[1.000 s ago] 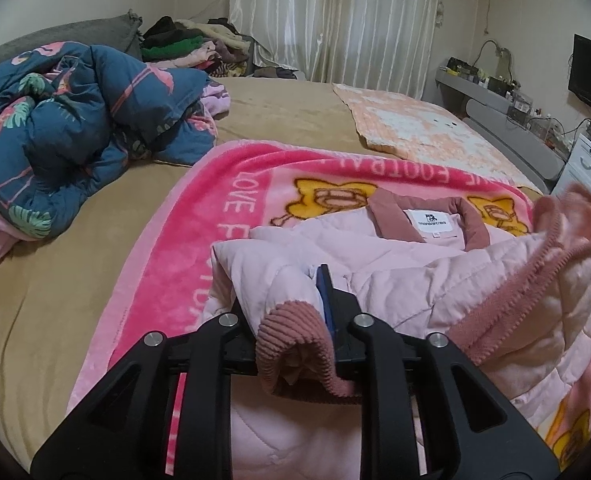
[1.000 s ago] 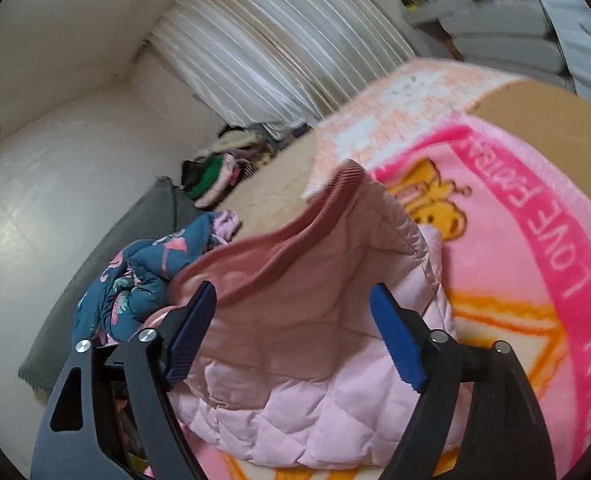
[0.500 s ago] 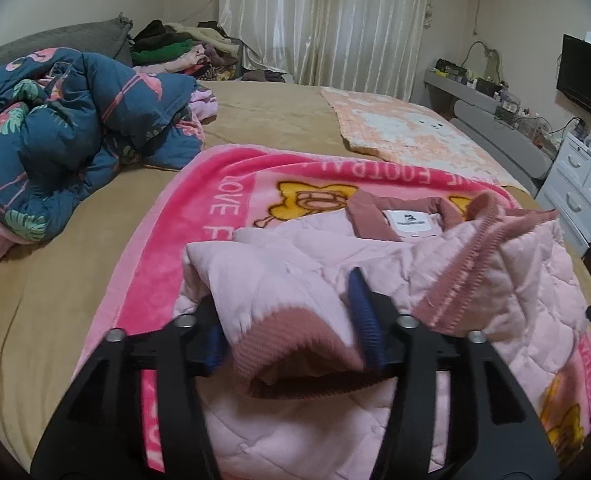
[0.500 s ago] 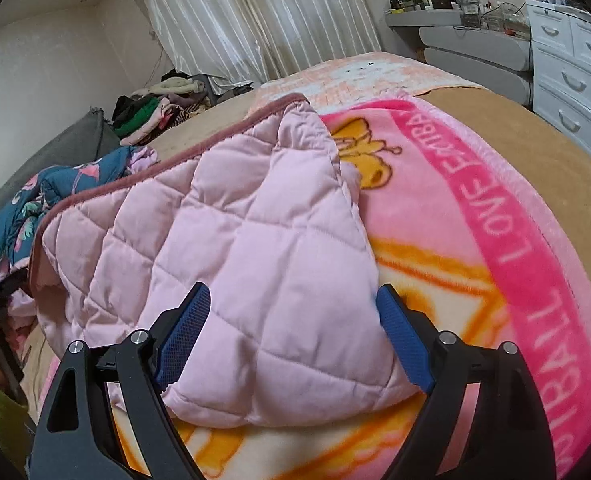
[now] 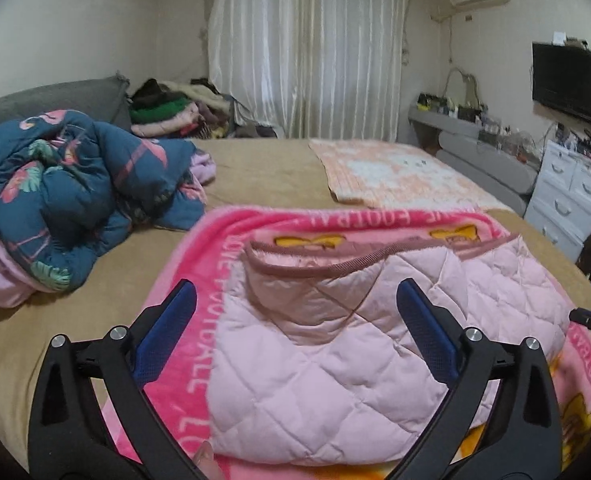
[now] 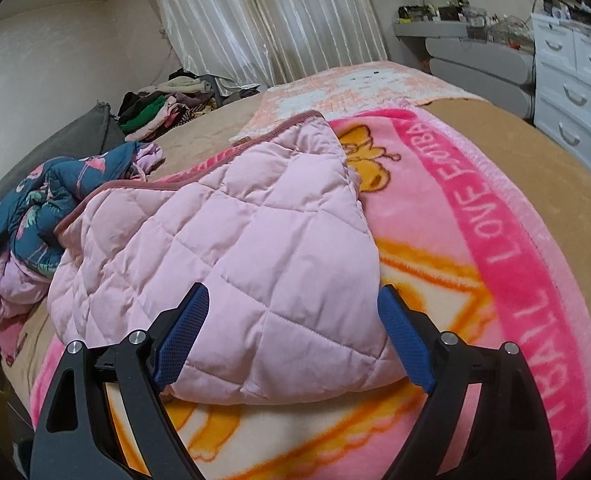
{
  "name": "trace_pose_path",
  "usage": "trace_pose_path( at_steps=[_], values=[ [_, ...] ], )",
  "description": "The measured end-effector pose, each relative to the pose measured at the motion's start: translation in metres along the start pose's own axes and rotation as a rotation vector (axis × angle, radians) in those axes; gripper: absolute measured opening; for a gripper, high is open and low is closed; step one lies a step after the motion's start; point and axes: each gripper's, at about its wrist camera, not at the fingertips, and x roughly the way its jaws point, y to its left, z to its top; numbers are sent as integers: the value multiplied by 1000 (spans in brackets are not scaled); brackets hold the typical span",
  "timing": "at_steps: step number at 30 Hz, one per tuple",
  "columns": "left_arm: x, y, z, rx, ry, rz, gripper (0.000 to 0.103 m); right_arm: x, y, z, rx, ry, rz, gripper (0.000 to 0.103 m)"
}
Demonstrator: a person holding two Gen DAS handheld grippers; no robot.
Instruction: Fold large clothes
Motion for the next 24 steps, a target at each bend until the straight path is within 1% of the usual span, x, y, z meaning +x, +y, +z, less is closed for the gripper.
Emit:
trace_pose_path(
  at_steps=[3,5,8,9,13,15,17,20,21,23,24],
  values=[
    [-2,15,-6,-13,0,35,94,-3,2,0,-23,-9,-14,87],
    [7,26,-18,-19,44,63,94,-2,3,1,-32,-12,-23,89],
    [24,44,-38,-48,125,70,94,1,1,2,-25,-13,-27,90],
    [32,49,-48,-66,159,59,94,3,0,1,-17,-12,-24,90],
    [50,61,-78,-95,251,38,94,14,-6,1,6,-1,-20,90],
    [59,63,-89,-95,289,14,94,19,-7,0,2,13,-29,90],
    [69,62,-98,-96,326,-37,94,23,-5,-1,-14,21,-33,90],
    [82,54,-108,-76,357,-74,94,28,-3,-1,-40,25,-39,90],
    [87,50,-111,-59,367,-81,94,31,-3,-2,-53,28,-46,90],
    [95,45,-116,-59,372,-88,94,37,-3,-5,-76,31,-62,90],
    [96,45,-117,-66,370,-101,90,39,-4,-7,-84,29,-64,89]
  ],
)
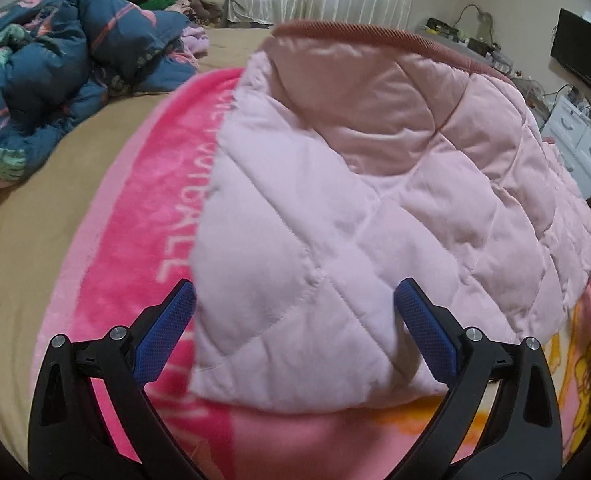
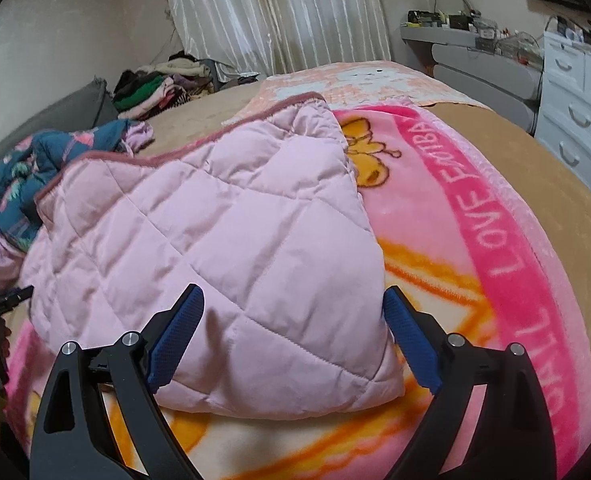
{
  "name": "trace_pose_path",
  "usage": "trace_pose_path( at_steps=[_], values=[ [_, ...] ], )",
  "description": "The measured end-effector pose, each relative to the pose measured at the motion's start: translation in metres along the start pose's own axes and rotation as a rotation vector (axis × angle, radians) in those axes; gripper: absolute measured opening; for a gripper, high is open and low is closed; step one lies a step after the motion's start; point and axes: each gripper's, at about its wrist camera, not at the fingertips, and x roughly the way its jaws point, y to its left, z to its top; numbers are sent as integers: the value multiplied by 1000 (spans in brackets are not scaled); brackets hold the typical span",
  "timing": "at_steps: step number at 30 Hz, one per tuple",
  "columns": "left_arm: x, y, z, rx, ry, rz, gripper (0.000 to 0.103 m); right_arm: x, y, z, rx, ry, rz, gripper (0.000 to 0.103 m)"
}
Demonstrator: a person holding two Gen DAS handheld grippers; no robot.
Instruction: Fold large clothes
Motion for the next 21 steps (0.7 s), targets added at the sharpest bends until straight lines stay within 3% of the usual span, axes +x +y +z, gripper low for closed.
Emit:
trace_pose_path(
  at_steps=[1,3,4,6,9,14,21],
  values=[
    [1,-1,-1,-7,-15,-12,84,2,1,-3,-20,-8,-13,86],
    [0,-4,-4,-8,-42,-8,44,5,5,-8,-62,-4,-56,56],
    [0,-6,-4,0,-51,3,37,7,7,-11,-82,0,-60,50],
    [-4,-16,-2,38,-75,29,15,4,14,-13,-117,-19,-65,29],
    [-25,-26,11,61,-161,65,10,-7,29,-4,-166,-63,-105,18],
    [-47,-25,55,41,-260,68,9,-27,36,42,-153,-184,-116,16],
    [-33,-31,98,33,-268,119,9,1,30,88,-98,-220,-131,16]
  ],
)
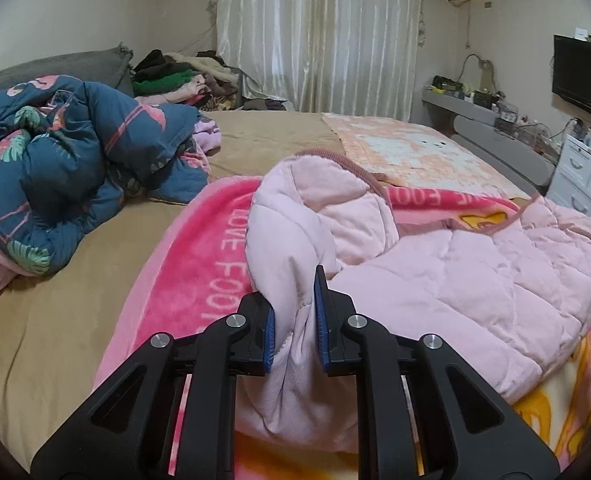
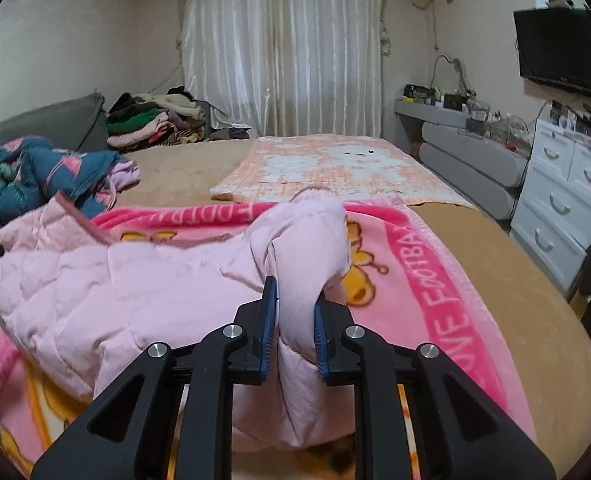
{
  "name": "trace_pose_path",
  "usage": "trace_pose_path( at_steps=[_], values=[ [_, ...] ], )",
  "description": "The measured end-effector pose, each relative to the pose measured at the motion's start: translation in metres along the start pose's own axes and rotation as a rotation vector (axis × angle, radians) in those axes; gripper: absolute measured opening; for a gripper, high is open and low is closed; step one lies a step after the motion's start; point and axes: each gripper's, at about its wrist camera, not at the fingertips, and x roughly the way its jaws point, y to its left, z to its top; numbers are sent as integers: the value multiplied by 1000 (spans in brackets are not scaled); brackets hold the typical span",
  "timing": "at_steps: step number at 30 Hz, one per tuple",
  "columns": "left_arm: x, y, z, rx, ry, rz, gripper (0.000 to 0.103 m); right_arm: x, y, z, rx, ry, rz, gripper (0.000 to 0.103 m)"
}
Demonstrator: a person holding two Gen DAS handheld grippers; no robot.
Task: Fold large clothes
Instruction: 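Fold the held edge over across the jacket with both tools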
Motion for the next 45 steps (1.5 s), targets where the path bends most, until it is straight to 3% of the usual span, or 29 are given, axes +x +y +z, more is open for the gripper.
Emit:
trace_pose_path(
  at_steps=[14,26,37,43,45],
  values=[
    [70,-1,-19,26,136,91,9,63,-10,-25,90,160,-37,16],
    [99,0,-33,12,208,120,11,97,-13,-50,134,267,-38,21],
    [104,1,-39,13,232,136,12,110,-14,-59,171,310,-58,27],
    [95,9,-37,-21,245,130,19,95,-14,-54,164,323,-69,43],
    [92,11,-36,-36,254,130,24,88,-16,-52,175,314,-65,61]
  ],
)
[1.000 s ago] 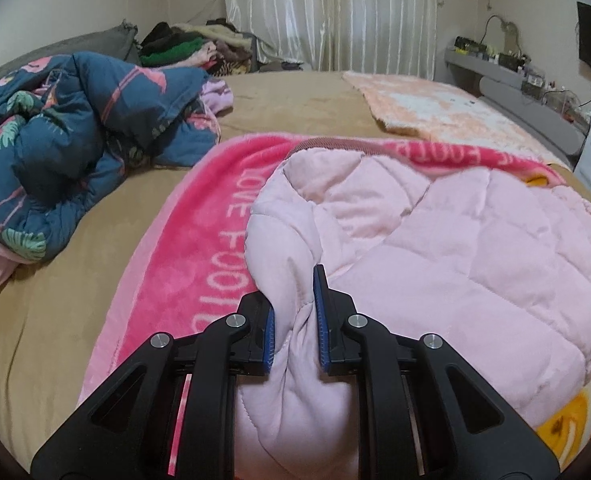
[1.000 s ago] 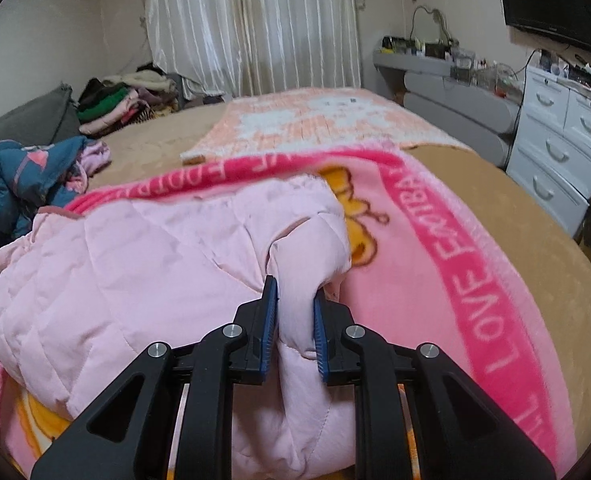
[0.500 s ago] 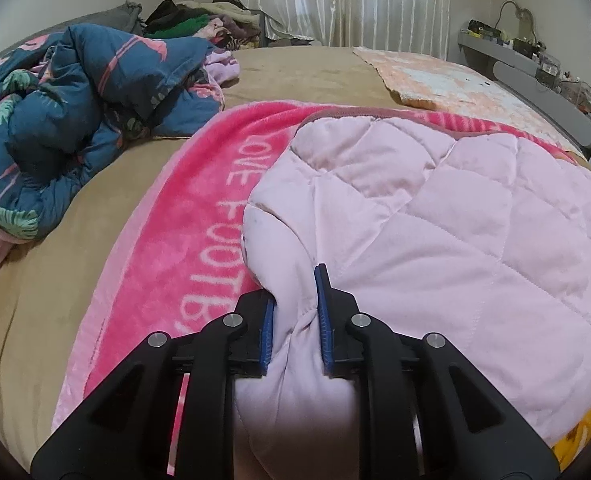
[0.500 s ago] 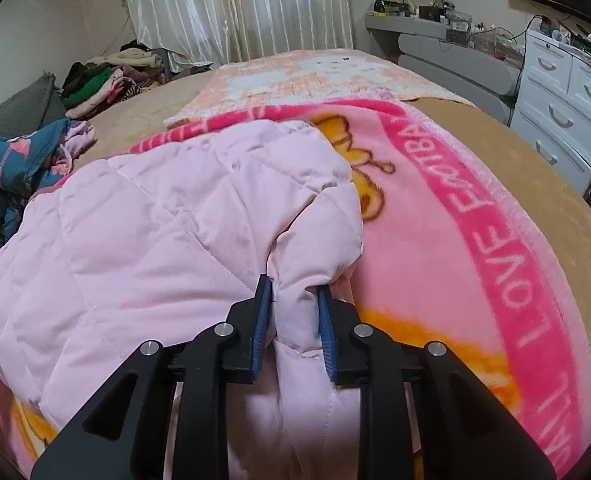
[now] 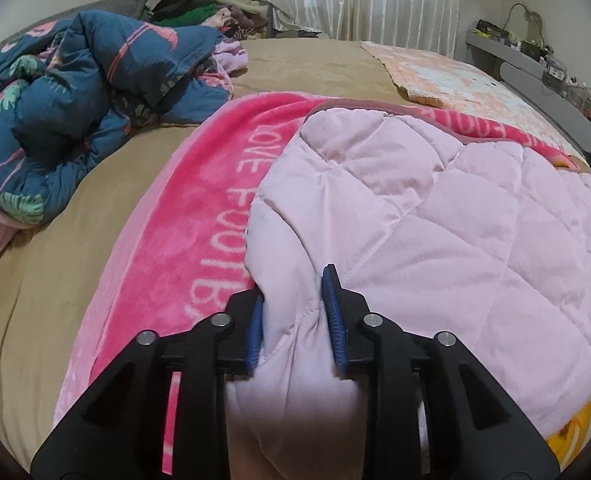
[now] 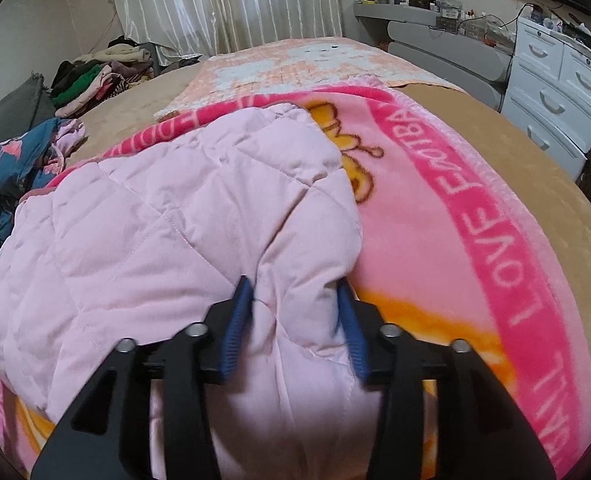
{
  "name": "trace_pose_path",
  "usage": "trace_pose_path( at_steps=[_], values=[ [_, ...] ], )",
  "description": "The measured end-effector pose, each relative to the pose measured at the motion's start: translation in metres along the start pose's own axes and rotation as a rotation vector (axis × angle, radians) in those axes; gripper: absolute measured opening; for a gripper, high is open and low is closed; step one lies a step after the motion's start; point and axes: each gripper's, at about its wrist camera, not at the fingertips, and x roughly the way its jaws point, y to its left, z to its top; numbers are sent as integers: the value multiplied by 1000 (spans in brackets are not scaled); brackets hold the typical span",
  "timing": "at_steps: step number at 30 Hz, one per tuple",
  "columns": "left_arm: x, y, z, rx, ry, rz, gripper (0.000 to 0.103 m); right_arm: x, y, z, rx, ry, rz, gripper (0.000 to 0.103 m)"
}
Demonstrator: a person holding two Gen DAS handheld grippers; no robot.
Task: Fold large clothes
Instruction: 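Open both tools and release the folded jacket, then pull both open tools back away from the folded jacket bundle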
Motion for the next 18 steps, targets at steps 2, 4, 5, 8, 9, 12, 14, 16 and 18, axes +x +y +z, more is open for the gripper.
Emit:
trace_pose_path(
  at_steps=[2,4,5,8,9,12,14,16,18],
  values=[
    [-6,3,2,-19,1,11,38,-11,0,-1,12,-19,-7,81],
    [-15,4,2,-32,-10,17,51,-21,1,-2,16,-47,-10,87],
    [-20,4,2,-33,-20,10,54,-27,2,-3,7,-64,1,89],
    [-43,-5,1,-10,-59,-10,78,-42,6,-5,-22,-92,0,94],
    [-48,-7,1,-3,-67,-19,84,-47,8,-5,-29,-102,5,95],
    [-67,-16,0,10,-83,-38,94,-59,8,-6,-23,-118,12,99],
    [-74,-19,0,4,-83,-45,94,-69,6,-7,-10,-125,29,99],
    [-84,-22,-1,-5,-79,-62,94,-80,6,-7,-7,-138,39,99],
    [-93,-24,-3,-3,-86,-67,94,-91,7,-8,-9,-157,45,99]
  ],
)
